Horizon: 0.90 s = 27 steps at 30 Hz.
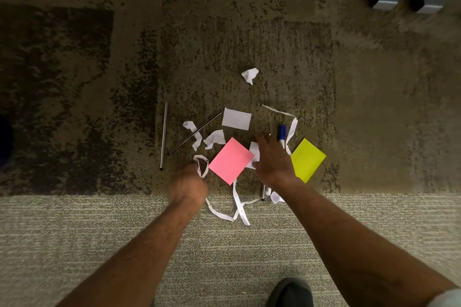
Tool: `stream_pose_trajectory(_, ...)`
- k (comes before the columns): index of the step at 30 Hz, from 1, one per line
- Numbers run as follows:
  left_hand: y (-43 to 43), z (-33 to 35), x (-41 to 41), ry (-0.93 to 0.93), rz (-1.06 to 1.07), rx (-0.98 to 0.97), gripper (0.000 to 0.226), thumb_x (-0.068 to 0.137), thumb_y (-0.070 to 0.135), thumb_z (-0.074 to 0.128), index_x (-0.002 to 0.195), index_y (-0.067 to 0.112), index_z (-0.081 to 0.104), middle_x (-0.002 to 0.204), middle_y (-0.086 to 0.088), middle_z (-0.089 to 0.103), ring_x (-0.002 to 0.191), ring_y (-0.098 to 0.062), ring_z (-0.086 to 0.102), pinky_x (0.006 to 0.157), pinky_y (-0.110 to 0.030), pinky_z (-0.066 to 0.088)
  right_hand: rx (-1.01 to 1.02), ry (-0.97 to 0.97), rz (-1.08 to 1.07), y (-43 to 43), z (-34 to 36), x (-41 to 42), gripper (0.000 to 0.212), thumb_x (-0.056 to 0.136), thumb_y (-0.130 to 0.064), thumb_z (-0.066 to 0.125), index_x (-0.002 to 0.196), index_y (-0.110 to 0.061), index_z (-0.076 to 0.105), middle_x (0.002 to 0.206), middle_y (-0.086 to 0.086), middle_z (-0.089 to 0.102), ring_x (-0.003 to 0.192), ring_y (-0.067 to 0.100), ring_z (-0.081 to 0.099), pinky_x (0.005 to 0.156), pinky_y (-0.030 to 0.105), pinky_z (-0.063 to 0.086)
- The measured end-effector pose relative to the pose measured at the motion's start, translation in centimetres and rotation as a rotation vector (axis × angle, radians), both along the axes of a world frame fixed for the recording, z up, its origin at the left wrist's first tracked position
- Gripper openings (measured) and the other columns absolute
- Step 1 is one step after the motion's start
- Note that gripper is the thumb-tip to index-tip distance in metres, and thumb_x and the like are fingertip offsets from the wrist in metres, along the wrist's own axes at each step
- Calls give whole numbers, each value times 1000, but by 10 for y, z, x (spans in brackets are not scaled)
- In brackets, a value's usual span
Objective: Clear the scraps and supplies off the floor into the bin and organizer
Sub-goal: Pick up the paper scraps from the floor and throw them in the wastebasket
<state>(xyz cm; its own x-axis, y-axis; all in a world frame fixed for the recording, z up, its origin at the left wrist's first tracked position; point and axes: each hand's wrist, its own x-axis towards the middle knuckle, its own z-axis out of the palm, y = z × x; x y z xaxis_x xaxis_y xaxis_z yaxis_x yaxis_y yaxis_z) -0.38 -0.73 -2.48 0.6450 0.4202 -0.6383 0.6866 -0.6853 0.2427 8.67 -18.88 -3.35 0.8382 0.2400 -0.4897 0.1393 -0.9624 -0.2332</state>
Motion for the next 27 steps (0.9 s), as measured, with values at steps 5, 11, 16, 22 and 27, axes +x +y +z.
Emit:
stream_pose_trajectory(5,0,1,-3,-50,114,-37,27,92,16,60,118,10,64,106,-10,71,80,-20,60,62,-23,40,120,66,-347,-7,7,-10,37,89,-16,61,127,-17,61,123,12,67,115,37,62,82,37,50)
stream_pose_trajectory(11,-9,9,-18,-152,311,-142,20,93,3,55,112,0,62,84,-8,65,67,-15,59,50,-23,39,543,290,-1056,-25,28,-65,27,88,-8,68,115,-4,69,84,-1,72,69,14,66,53,18,47)
stream_pose_trajectory(16,-14,9,-35,-209,659,-235,25,99,6,49,120,-2,61,103,-21,70,83,-29,66,60,-31,51,512,512,-1118,-11,29,-111,24,87,-4,67,111,-4,70,99,11,76,75,19,67,62,26,49)
stream_pose_trajectory(22,-25,9,-50,-142,857,-321,32,99,24,56,124,5,62,100,-17,71,83,-30,70,61,-32,55,663,492,-1444,29,31,-139,15,86,-1,67,99,-7,72,94,14,77,68,17,65,55,24,48)
stream_pose_trajectory(27,-33,14,-48,-83,854,-453,38,85,46,70,76,10,63,56,1,62,52,-12,59,43,-21,36,812,584,-1481,33,34,-136,12,86,6,69,95,-1,75,86,11,79,68,16,74,59,24,58)
